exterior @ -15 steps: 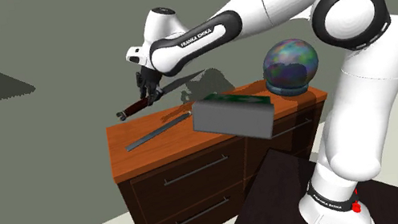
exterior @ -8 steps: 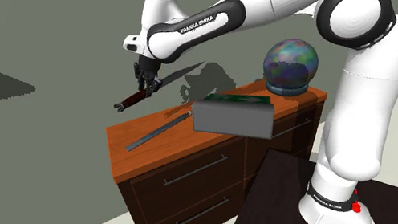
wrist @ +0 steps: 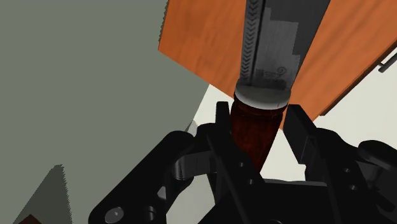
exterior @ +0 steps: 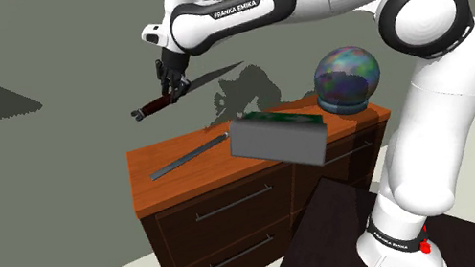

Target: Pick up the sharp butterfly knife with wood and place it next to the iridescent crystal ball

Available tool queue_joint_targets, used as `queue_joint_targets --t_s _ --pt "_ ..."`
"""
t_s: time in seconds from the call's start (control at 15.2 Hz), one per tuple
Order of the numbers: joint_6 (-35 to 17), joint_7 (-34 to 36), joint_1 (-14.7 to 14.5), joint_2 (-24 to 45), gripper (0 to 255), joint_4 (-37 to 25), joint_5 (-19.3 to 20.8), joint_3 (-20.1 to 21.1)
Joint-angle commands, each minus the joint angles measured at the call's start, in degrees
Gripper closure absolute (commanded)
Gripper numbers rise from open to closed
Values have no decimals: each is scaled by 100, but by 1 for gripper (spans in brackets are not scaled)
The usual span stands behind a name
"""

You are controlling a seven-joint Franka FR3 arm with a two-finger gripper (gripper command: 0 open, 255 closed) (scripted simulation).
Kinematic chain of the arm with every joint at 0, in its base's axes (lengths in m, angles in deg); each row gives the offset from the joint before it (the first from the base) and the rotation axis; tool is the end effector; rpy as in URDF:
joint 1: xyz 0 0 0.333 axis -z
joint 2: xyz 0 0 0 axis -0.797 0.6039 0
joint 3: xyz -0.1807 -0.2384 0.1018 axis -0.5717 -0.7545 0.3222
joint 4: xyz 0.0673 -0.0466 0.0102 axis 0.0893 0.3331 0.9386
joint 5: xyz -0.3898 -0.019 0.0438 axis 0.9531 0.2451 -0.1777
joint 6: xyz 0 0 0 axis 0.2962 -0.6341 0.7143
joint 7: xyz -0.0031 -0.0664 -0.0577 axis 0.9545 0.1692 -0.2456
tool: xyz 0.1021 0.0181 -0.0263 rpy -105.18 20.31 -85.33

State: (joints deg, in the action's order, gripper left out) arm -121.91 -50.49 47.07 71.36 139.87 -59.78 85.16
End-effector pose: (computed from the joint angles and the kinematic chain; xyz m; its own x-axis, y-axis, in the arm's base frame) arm 0.5955 0.0874 0.5921 0.1310 0.9846 0.1155 0.8918 -0.1679 0.4201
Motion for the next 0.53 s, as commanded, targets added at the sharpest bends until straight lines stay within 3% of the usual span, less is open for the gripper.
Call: queue_joint_targets --t_s 0.0,0.46 --pt "140 -9 2 1 255 -140 -5 -2" --pt "692 -18 0 53 255 -744 -7 0"
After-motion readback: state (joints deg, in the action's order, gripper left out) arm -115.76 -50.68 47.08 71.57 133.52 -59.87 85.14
